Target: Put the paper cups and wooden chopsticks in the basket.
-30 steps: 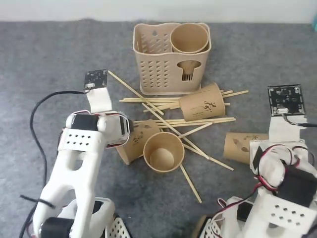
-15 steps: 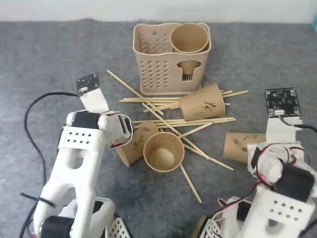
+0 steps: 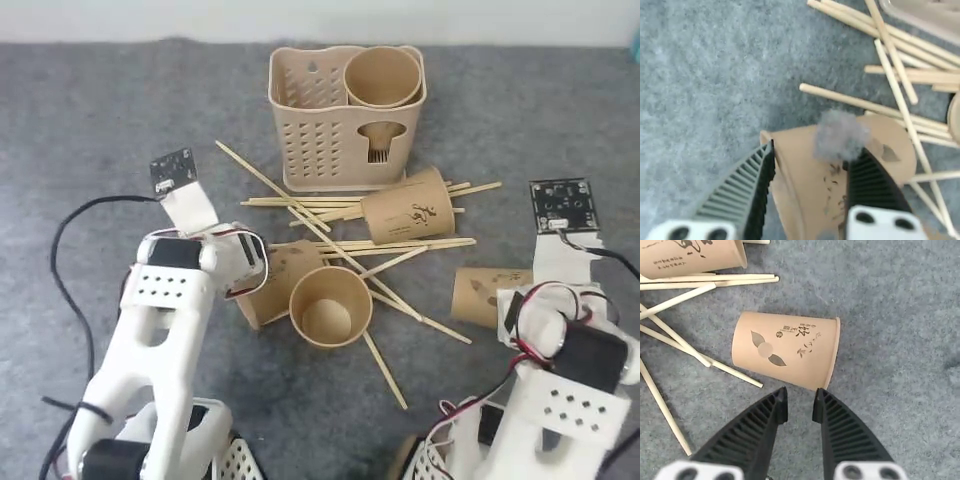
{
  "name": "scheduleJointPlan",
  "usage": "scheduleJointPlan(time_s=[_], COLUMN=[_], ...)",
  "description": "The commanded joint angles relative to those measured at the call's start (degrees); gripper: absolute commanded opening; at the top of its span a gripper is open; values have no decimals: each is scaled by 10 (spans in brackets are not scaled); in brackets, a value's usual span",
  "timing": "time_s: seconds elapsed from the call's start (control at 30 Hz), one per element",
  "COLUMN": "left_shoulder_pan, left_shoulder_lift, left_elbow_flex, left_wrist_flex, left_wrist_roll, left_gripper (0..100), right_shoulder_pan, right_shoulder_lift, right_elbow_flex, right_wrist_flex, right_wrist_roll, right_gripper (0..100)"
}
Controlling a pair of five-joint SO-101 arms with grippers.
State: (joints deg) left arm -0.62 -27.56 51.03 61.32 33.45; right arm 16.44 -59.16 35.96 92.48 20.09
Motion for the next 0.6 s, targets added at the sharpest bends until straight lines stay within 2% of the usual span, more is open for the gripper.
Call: scheduleJointPlan(time_s=[0.0,0.1,0.37,0.47,0.57], left_shoulder_pan=[29,57,60,37,8], left_shoulder_lift=[6,6,5,5,5], left_elbow_flex=[12,8,5,-7,-47], left_wrist_flex=[-23,-40,-44,-41,-5], left_wrist_roll=[46,43,38,11,7], left_gripper=[127,9,12,12,12], right_shoulder_pan=[2,3,6,7,7], right_shoulder_lift=[-10,-10,-10,-10,-10], right_elbow_flex=[-6,-6,-6,-6,-5], right_wrist_flex=[-12,-11,-8,-9,-11], right_wrist_roll=[6,7,24,25,25], right_gripper=[105,105,105,105,105])
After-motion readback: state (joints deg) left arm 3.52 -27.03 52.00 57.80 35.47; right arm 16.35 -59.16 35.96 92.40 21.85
